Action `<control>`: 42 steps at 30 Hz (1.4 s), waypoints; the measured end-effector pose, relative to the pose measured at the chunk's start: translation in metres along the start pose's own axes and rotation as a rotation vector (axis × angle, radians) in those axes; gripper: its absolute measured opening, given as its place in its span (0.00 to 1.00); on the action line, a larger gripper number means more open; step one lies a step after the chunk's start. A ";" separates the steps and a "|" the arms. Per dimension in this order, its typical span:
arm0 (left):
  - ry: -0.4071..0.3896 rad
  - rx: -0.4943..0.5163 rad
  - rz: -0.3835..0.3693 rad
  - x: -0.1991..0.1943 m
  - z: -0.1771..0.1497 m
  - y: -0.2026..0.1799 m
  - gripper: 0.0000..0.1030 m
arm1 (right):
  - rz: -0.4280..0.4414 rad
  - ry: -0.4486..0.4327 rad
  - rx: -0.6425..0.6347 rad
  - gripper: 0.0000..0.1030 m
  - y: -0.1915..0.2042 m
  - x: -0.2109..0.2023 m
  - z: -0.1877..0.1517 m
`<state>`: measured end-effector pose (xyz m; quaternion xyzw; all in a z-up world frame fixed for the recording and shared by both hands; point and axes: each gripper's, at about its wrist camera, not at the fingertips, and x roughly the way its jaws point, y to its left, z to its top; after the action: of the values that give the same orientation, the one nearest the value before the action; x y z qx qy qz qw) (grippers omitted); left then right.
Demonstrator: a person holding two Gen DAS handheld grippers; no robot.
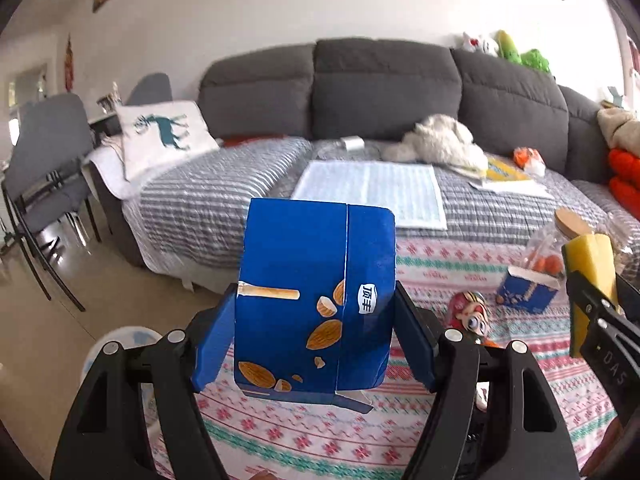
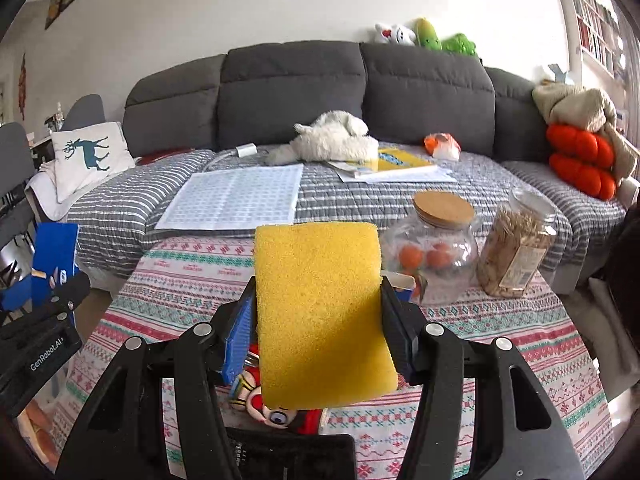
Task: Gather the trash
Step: 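Carry the blue box with the left tool to the white bin while the right tool carries the sponge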
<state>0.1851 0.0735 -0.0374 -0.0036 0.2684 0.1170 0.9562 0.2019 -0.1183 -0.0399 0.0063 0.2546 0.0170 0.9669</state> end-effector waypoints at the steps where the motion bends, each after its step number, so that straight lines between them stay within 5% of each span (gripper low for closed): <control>1: -0.012 -0.006 0.006 -0.002 0.001 0.003 0.69 | 0.003 -0.007 -0.005 0.53 0.004 -0.001 0.001; 21: -0.034 -0.126 0.116 -0.014 0.006 0.090 0.70 | 0.113 -0.056 -0.084 0.53 0.105 -0.017 0.004; 35: -0.047 -0.304 0.367 -0.038 0.011 0.232 0.69 | 0.299 0.024 -0.126 0.53 0.228 -0.006 -0.011; 42: -0.047 -0.445 0.419 -0.057 0.005 0.296 0.69 | 0.408 0.076 -0.192 0.54 0.293 -0.006 -0.028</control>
<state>0.0741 0.3491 0.0129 -0.1548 0.2088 0.3677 0.8929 0.1744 0.1747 -0.0557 -0.0351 0.2815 0.2366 0.9293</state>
